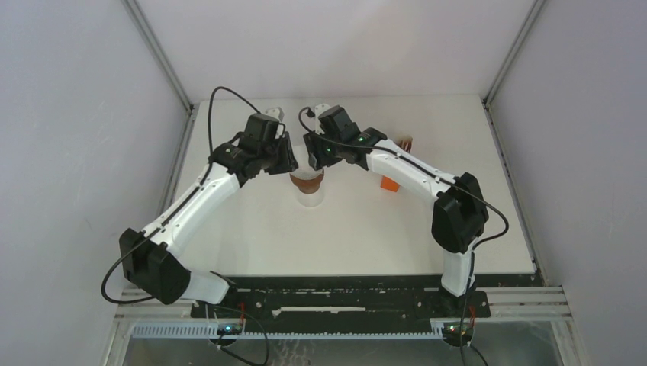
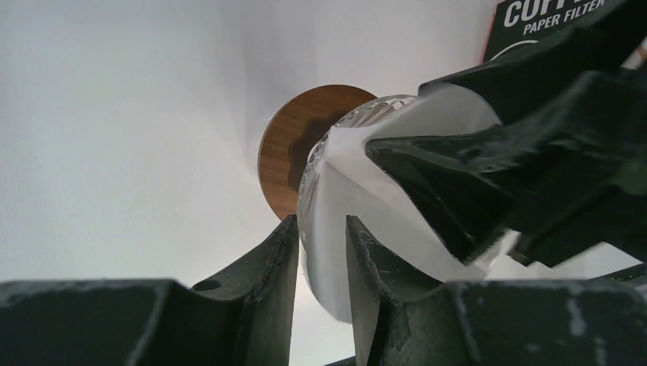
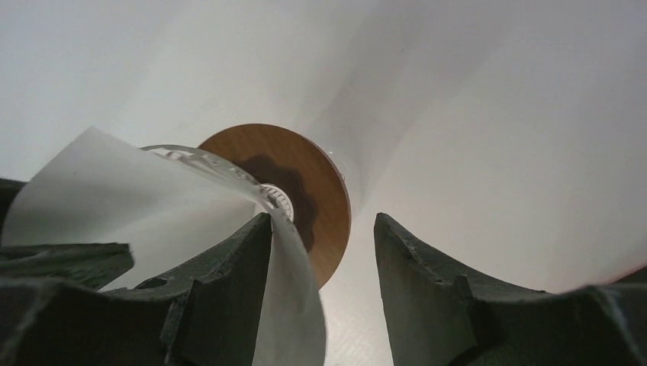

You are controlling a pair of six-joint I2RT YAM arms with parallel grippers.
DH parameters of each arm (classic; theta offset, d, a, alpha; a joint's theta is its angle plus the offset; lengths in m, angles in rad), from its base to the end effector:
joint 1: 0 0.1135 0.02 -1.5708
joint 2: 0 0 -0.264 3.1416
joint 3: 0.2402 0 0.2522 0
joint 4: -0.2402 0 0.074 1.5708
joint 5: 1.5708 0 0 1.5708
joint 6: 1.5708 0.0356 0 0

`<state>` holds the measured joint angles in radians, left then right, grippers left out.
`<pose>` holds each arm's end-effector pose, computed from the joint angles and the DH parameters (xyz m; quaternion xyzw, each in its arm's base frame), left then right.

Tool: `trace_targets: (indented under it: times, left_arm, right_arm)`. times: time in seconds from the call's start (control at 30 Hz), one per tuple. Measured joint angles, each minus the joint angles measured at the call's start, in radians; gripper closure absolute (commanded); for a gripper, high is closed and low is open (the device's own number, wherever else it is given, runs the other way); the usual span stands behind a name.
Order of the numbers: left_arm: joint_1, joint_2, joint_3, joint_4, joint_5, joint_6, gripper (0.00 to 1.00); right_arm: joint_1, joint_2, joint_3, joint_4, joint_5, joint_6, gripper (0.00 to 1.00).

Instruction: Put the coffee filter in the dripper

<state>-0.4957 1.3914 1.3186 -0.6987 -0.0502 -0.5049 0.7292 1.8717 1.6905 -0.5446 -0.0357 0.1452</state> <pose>0.2648 -0.1412 0.3389 -0.0140 0.9209 -0.1663 0.3524 0.3213 0.2888 0.3078 -0.2695 0.8712 0.1883 0.3645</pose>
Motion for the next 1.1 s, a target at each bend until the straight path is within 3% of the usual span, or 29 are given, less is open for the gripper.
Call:
trace_targets:
  times: [0.47,0.83,1.1]
  left_arm:
    - [0.026,0.01,0.0,0.001,-0.001,0.0,0.65]
    - [0.036,0.028,0.0,0.006,-0.003,0.0,0.82]
    - [0.036,0.028,0.0,0.006,-0.009,0.0,0.83]
  right_arm:
    - [0.006,0.047,0.001,-0.029,0.01,-0.001,0.4]
    - [0.004,0.024,0.001,-0.027,-0.008,0.0,0.39]
    - [-0.007,-0.016,-0.013,0.01,-0.064,0.015,0.39]
